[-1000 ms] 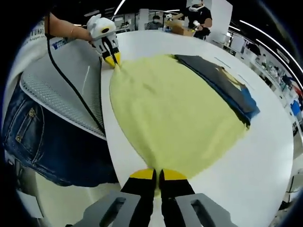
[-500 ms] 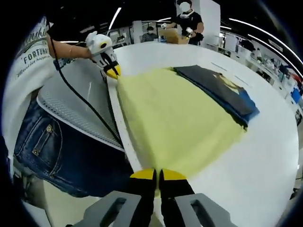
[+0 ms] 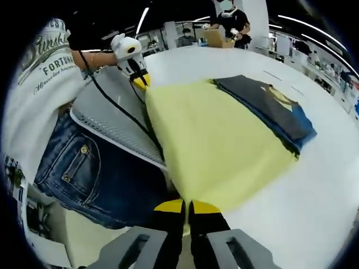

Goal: Fold the garment on the visible template until the final outline fits inside the template.

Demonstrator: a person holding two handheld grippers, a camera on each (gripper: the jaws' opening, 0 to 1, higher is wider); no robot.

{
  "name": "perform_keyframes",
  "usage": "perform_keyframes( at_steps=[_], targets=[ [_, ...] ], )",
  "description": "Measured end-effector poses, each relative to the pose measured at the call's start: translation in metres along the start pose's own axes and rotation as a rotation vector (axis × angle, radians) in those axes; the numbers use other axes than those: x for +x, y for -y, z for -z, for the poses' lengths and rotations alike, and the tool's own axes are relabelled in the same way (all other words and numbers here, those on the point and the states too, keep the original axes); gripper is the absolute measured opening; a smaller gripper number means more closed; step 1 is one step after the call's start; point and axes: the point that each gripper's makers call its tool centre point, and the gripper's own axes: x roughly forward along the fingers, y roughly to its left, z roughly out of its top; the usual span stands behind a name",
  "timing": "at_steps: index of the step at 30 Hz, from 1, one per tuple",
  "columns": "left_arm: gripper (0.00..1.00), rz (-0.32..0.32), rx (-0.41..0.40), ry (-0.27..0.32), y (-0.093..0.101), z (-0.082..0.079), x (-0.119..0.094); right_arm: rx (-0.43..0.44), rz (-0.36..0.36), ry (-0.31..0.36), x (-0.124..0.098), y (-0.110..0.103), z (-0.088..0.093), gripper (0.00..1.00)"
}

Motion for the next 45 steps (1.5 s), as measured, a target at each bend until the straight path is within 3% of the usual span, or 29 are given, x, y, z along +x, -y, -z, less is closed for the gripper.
perform_keyframes(
  at_steps=[4,9,16,24,26,31,45],
  targets=[
    [0.0,0.042,0.012,-0.005,0.008,0.0,-0.003,-0.006,-0.013,-0.005,-0.005,-0.005,-0.004,0.0],
    [0.0,0.036,0.019,-0.01,0.005,-0.006,-0.006,-0.025,-0.012,-0.01,-0.009,-0.004,-0.012,0.0],
    [0.0,0.004,0.017,0.019,-0.012,-0.026,-0.015,-0.082,0.075,0.018,-0.021,0.02,-0.035,0.0],
    [0.0,-0.065,0.054,0.043,-0.046,-0.054,-0.02,-0.165,0.197,0.042,-0.036,0.059,-0.065,0.0],
    [0.0,-0.099,0.076,0.06,-0.057,-0.063,-0.022,-0.188,0.242,0.045,-0.04,0.077,-0.072,0.0],
    [0.0,-0.177,0.081,0.104,-0.087,-0.082,-0.027,-0.222,0.321,0.059,-0.047,0.099,-0.091,0.0],
    [0.0,-0.343,0.139,0.165,-0.154,-0.118,-0.031,-0.274,0.515,0.075,-0.057,0.157,-0.128,0.0]
  ],
)
